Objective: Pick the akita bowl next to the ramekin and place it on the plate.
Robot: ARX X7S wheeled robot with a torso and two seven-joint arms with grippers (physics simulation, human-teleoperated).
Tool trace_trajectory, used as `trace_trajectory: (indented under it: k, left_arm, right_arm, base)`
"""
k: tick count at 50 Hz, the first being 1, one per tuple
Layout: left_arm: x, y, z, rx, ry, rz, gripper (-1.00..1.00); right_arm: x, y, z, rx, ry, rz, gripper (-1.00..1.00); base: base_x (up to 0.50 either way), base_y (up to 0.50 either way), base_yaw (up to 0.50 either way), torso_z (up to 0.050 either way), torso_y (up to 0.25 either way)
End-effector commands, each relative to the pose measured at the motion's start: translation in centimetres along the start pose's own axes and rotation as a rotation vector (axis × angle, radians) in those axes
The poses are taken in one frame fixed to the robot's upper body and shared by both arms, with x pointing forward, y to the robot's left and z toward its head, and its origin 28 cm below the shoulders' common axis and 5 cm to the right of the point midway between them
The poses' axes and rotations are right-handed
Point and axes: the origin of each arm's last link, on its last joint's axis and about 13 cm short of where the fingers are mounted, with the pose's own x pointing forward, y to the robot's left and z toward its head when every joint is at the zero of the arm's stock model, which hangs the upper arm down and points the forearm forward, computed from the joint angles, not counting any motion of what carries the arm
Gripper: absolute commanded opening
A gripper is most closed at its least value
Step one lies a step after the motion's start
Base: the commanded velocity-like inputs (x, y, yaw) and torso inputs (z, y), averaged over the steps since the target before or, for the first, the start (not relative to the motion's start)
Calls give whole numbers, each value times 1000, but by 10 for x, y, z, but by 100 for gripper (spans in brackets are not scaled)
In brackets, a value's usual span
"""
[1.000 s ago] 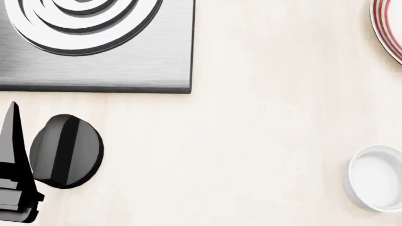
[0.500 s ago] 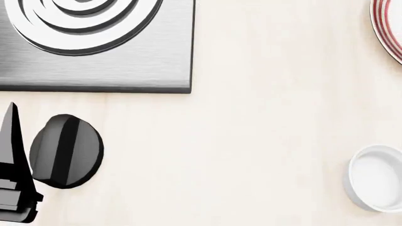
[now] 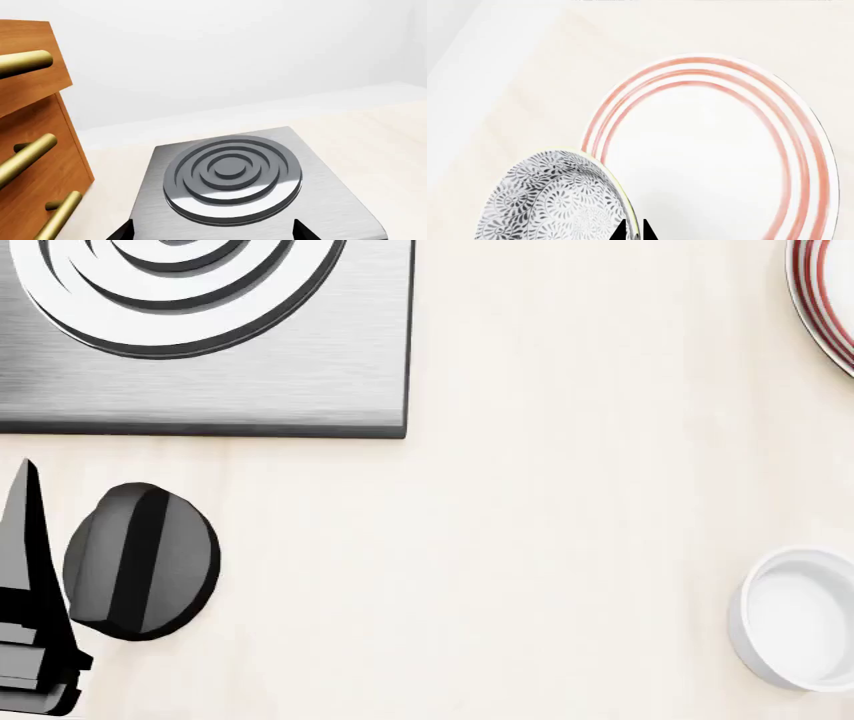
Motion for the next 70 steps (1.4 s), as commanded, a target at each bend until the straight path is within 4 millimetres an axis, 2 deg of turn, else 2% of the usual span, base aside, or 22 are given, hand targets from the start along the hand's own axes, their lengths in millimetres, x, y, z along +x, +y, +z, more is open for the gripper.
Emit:
trace_trajectory:
  k: [1,28,46,70]
  left_arm:
    - [0,-1,0,0,-1,-3,100]
    - [1,-1,1,1,-1,-7,100]
    - [1,-2,1,8,-4,-15,100]
    - [1,-3,-1,13,-1,-16,100]
  right_arm:
    - [-6,-7,4,3,-23,-3,-100]
    - [-6,-21,5,1,-36,-46,-100]
    - [9,-9,9,8,-42,-26,-100]
    - [15,-12,15,-7,-84,-89,-100]
  base:
    - [0,0,0,0,0]
    - [0,0,0,0,1]
    - [0,0,0,0,1]
    - [0,0,0,0,0]
